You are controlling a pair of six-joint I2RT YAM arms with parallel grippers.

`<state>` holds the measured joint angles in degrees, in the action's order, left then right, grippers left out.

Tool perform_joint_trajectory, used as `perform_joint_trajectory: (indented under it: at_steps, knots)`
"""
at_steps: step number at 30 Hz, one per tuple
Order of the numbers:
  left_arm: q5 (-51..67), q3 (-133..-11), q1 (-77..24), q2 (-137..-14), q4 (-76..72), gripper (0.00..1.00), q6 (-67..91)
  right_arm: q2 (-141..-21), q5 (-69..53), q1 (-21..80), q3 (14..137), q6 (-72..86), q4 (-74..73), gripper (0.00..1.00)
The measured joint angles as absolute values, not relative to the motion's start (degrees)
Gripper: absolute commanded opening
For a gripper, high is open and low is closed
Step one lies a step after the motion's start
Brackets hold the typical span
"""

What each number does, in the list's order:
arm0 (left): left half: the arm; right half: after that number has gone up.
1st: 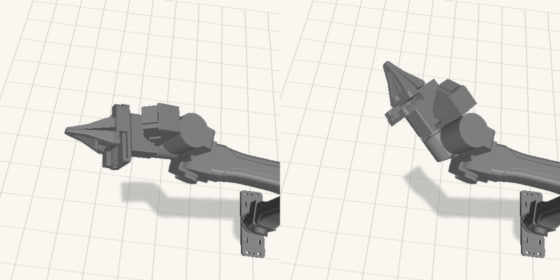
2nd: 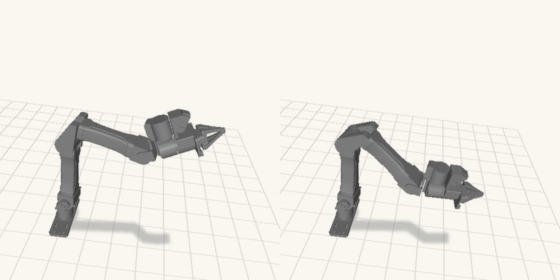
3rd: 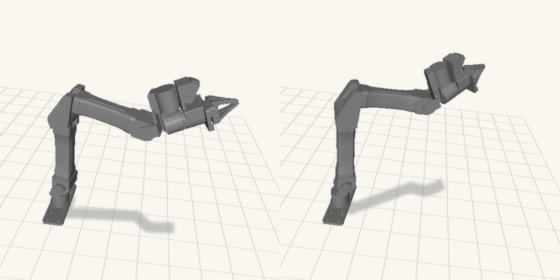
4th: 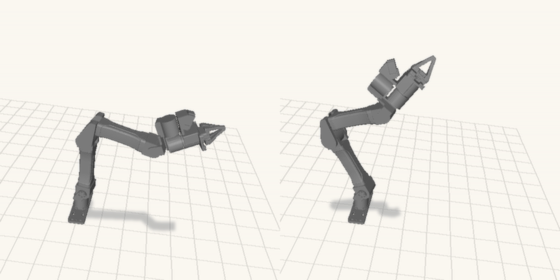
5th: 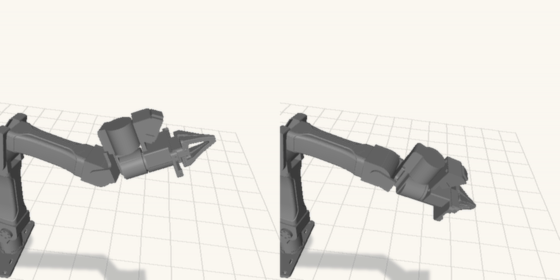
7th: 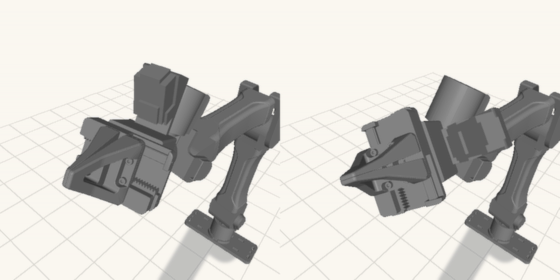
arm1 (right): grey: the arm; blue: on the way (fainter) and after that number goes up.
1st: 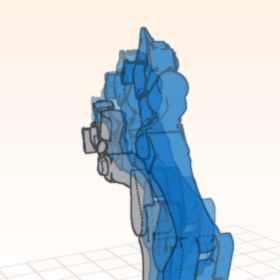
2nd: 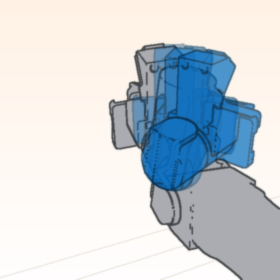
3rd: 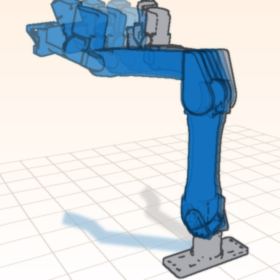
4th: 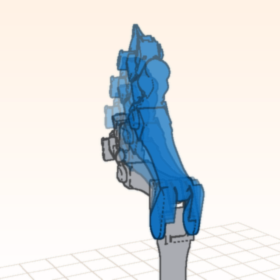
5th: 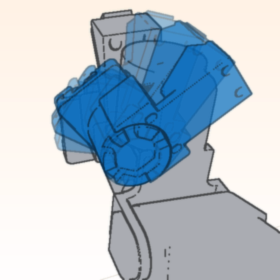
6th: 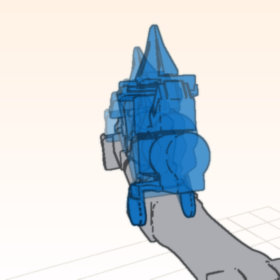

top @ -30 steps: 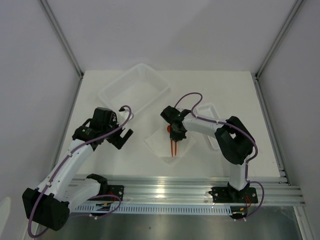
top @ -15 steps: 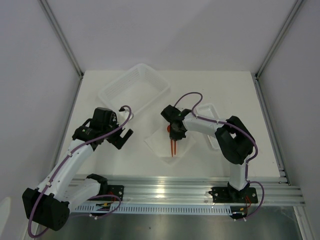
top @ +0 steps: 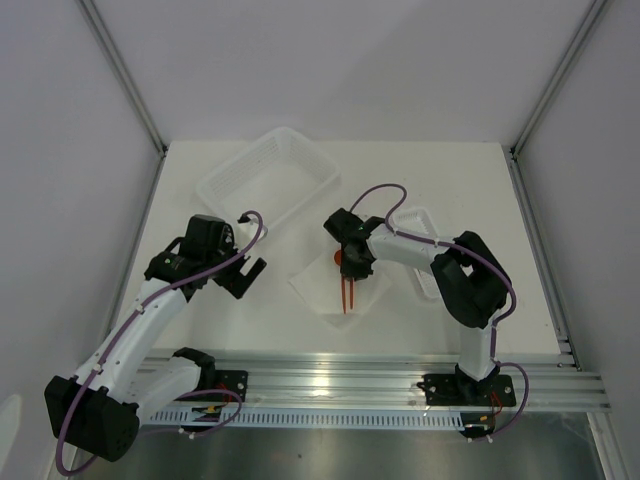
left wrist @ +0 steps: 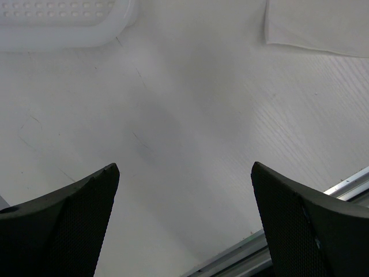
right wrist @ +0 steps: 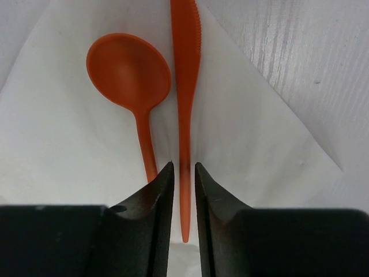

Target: Place the utensils on the paper napkin and roll it up

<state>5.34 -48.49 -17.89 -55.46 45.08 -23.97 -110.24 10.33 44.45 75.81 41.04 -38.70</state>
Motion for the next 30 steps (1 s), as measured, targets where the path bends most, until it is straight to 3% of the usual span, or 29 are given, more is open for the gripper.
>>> perform_joint_trajectory:
  at_steps: [11,18,25,30]
  knots:
    - [5.34,-48.49,-17.89,-55.48,45.08,0.99,-23.97,-109.67,10.31,44.36,75.81,40.91,-39.22,0.22]
    - [5.34,-48.49,-17.89,-55.48,45.08,0.99,-23.97,-102.5,10.94,41.8,75.72,40.07,-39.68,0.22]
    - [5.37,-48.49,-17.89,-55.48,45.08,0.99,-23.97,-92.77,9.5,27.33,75.72,31.57,-39.33,0.21]
    - [5.3,-48.49,-17.89,-55.48,45.04,1.0,-23.97,-94.26,8.05,13.1,75.81,24.77,-39.7,0.18]
